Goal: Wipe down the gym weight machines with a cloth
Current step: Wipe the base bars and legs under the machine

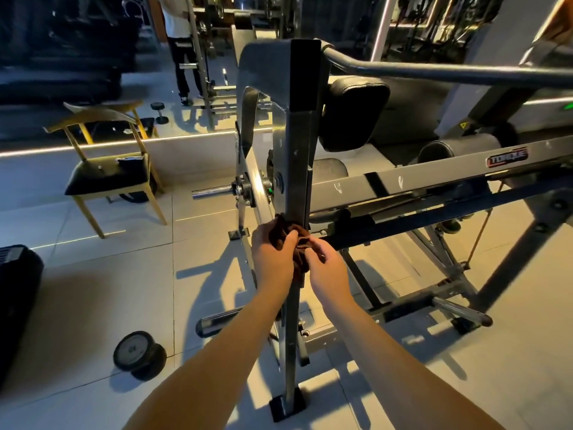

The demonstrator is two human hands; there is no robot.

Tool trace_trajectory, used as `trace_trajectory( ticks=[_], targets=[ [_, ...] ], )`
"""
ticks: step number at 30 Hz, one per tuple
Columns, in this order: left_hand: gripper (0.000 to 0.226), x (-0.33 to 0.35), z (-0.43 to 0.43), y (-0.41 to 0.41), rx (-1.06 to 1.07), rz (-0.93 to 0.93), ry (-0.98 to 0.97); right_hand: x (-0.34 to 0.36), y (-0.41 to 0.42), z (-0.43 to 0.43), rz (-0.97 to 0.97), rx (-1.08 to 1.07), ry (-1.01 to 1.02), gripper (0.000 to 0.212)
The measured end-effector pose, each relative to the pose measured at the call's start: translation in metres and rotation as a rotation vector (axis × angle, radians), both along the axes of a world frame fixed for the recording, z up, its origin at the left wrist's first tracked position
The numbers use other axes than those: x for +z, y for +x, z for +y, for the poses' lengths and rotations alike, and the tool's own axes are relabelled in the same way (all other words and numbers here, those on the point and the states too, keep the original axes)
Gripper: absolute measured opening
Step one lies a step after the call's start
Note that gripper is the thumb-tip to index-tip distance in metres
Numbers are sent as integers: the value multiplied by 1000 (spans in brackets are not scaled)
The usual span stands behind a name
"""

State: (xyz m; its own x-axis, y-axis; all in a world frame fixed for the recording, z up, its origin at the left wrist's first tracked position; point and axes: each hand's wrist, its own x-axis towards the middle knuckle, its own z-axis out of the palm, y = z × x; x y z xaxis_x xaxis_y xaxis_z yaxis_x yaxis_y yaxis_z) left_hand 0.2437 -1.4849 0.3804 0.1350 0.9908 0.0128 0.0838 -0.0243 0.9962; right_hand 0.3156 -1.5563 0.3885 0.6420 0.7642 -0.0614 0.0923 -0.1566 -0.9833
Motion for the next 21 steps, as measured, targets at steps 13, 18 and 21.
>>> trace_trajectory(
  ticks=[13, 18, 21],
  targets=[
    [35, 56, 19, -31, -165, -28, 290, 66, -21, 22, -260, -199, 196, 27],
    [48, 118, 56, -16, -208, -21, 494, 124, -26, 47, -278, -176, 282, 35],
    [41, 123, 69, -6, -267, -30, 543, 129, -30, 60, -282, -194, 297, 32]
  ],
)
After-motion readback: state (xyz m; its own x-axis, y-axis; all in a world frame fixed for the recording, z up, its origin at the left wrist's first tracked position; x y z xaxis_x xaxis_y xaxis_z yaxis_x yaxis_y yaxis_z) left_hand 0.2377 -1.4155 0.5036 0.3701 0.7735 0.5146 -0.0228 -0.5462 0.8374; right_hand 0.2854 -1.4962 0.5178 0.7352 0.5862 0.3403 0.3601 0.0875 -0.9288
